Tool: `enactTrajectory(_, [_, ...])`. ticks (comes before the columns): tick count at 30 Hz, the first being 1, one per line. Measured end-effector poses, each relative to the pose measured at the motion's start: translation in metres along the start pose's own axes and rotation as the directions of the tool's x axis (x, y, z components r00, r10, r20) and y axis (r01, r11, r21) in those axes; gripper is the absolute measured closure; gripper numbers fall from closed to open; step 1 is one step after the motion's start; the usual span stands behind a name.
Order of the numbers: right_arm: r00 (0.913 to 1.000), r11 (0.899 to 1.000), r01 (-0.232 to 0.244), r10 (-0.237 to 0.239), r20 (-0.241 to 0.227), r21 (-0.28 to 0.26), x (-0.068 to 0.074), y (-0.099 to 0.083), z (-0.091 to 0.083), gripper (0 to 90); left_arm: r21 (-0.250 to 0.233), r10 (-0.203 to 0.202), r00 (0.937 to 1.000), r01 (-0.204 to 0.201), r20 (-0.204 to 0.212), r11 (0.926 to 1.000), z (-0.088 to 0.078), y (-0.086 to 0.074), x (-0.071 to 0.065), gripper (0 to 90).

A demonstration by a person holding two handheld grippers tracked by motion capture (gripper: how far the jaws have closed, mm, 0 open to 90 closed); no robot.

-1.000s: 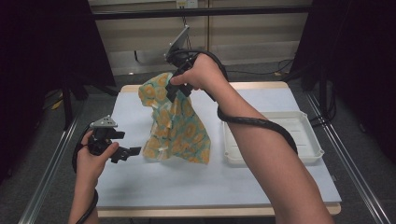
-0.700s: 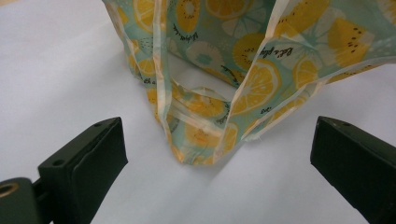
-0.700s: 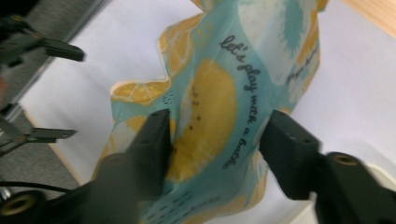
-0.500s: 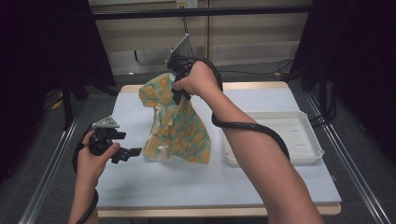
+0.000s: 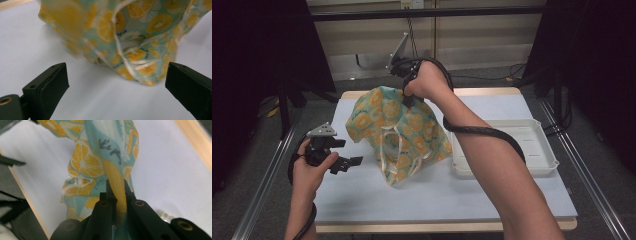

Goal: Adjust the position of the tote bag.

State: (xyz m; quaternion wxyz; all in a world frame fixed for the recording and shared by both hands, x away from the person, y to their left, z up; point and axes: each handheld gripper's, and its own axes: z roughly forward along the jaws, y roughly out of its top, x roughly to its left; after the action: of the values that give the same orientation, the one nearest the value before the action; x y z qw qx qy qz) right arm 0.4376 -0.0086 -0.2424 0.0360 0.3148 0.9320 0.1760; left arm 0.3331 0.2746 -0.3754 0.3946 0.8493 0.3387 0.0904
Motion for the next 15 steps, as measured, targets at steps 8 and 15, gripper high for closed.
enactTrajectory(8, [0.9626,0.966,0.256,-0.257,-0.085,-0.022,0.006,0.002,-0.013,90.0,-0.014,-0.006,1.0,0.006,0.003,0.9999,-0.001,0.0,0.0,4.7])
enactTrajectory(15, [0.9068,0.913,0.407,-0.405,-0.115,-0.009,0.006,-0.001,-0.001,90.0,-0.013,-0.013,0.9999,0.014,0.003,0.9998,-0.002,-0.002,0.001,4.7])
